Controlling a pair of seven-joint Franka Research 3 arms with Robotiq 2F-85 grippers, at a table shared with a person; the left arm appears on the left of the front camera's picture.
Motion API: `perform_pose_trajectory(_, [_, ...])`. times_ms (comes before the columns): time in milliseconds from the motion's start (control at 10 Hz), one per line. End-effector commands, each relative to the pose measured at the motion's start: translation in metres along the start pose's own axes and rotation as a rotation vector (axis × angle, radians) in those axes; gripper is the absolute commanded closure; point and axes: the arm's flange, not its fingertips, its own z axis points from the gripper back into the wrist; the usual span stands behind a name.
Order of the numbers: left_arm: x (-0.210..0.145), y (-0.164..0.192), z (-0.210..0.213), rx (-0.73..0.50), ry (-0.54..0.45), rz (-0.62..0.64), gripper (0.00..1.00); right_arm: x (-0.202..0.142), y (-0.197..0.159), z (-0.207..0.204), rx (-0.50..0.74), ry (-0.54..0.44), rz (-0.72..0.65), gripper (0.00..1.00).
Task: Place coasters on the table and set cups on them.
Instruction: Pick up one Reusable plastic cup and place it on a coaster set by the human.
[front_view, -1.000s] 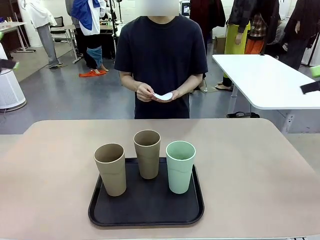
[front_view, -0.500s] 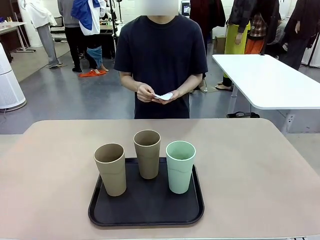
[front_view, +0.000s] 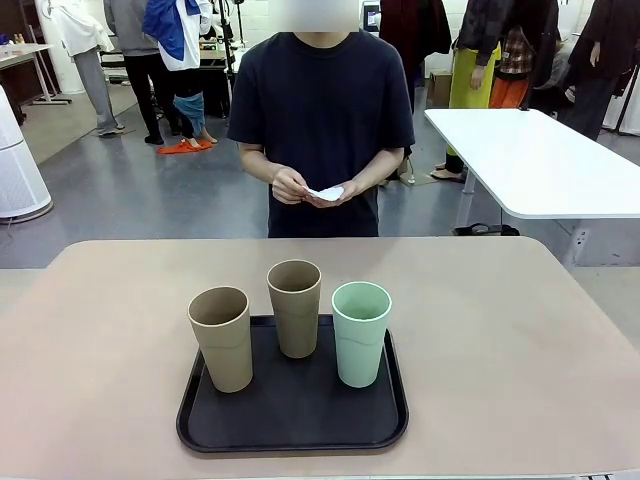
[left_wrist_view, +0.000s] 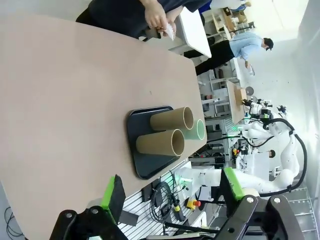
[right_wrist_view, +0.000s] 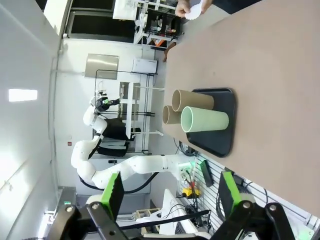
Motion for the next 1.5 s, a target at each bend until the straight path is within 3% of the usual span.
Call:
perform_pose_trajectory(0, [-0.0062,0.0173,-0.0039,0.030,0.003,-0.019,0.00,0.0006,-0.0050,0.0046,0.055,0.033,-0.089,0.00])
perform_pose_trajectory(1400, [-0.0027,0.0132,-0.0038,0.008,0.003,-0.005,0.00,-0.0026,-0.0097,-0.0007,0.030,0.029,-0.054,0.00])
